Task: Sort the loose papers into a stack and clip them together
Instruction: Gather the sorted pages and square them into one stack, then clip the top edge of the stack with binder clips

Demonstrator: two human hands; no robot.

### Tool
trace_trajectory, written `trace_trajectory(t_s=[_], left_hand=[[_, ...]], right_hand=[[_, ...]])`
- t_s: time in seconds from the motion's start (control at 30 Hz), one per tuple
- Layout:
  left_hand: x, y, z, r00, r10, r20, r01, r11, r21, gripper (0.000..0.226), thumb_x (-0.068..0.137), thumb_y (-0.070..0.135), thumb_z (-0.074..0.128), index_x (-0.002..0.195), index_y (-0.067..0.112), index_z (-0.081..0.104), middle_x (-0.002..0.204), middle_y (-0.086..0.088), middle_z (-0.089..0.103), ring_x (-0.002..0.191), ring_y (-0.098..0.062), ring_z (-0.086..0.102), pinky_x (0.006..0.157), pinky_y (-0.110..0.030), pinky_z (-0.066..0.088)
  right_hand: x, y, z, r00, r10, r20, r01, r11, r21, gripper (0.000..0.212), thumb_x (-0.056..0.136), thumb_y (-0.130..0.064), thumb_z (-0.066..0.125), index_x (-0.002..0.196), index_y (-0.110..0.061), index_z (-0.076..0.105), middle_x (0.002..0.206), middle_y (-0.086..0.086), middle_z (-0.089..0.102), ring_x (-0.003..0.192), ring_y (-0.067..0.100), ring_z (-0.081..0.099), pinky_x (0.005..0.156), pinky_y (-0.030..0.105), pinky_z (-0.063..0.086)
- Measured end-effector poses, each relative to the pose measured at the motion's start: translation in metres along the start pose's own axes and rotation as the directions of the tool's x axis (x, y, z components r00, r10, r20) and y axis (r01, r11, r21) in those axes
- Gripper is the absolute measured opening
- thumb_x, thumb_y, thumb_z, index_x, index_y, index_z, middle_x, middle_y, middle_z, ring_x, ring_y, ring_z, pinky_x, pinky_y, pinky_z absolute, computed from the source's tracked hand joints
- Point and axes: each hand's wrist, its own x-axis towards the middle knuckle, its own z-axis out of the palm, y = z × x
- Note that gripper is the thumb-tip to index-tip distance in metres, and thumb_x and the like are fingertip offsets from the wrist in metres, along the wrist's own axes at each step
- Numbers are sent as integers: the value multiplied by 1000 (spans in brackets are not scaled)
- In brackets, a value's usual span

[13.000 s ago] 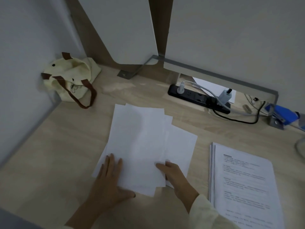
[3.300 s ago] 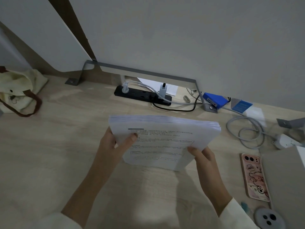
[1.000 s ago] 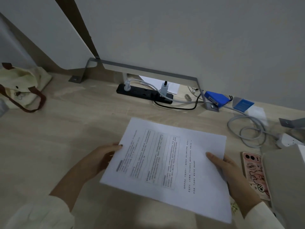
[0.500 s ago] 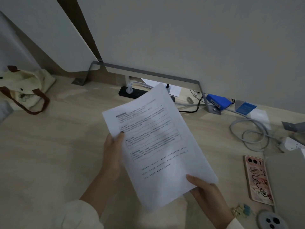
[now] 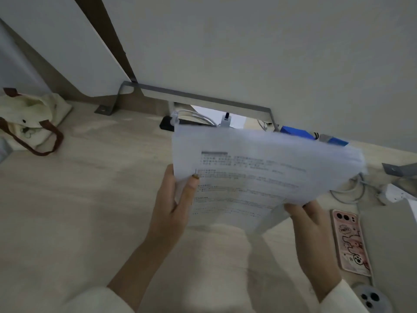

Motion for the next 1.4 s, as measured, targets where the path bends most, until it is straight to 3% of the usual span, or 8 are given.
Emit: trace_trajectory(t_s=[0.13,0.33,0.47,0.63,0.87,1.03,1.23,1.4], left_hand=[[-18,-33,1,988,-156,10,156,988,-24,34,84,17,42,115,30,48,101,26,65,97,7,60,76,-7,45],[-25,-44,6,980,-183,-73,181,983,-25,36,82,11,39,108,35,47,95,36,64,91,18,57,73,-1,42],[-29,-51,6,973,-224,-64,226,974,25,34,85,19,40,109,41,45,101,39,61,98,19,54,78,0,39],[-17,-51,-5,970,-244,-10,242,951,191,22,83,42,43,97,27,49,93,27,65,86,3,62,68,-16,50],[-13,-74,-2,840,-542,-10,535,826,176,11,93,18,49,100,13,55,93,0,68,82,-16,68,62,-23,55],[-26,-106,13,738,-674,29,651,723,231,4,92,15,50,93,14,54,96,-7,68,84,-23,67,66,-31,54],[-26,-137,31,670,-741,35,686,636,354,4,92,17,50,91,19,53,99,-7,67,86,-24,65,79,-43,53],[-25,-154,35,638,-769,28,691,588,420,17,91,21,51,106,12,55,105,-11,67,92,-29,65,84,-49,53]], right_hand=[[-4,27,9,991,131,-32,-132,990,-57,20,87,8,43,86,-2,60,82,6,60,77,9,55,70,24,45],[-11,35,10,986,127,-111,-133,990,-44,23,86,9,42,73,-7,52,70,6,49,59,-2,47,63,21,40],[-16,43,13,983,160,-87,-167,983,-72,23,90,5,42,81,-9,57,76,5,55,64,-4,53,68,26,41],[-13,33,5,989,147,32,-145,988,-52,30,92,-1,42,101,-21,62,91,-16,71,84,-6,63,67,8,49],[-12,57,-10,907,421,-8,-415,890,-189,21,89,1,47,104,-7,59,98,10,69,92,29,66,82,45,54],[-33,90,-22,849,521,-85,-528,834,-160,22,89,-2,46,103,-12,60,94,0,70,84,15,66,63,21,51],[-66,123,-64,916,252,-313,-375,816,-440,29,88,-5,54,111,-22,57,117,4,57,111,20,51,95,31,41],[-83,142,-112,895,73,-440,-414,507,-756,52,86,-20,58,134,-7,43,143,24,35,134,39,30,106,51,29]])
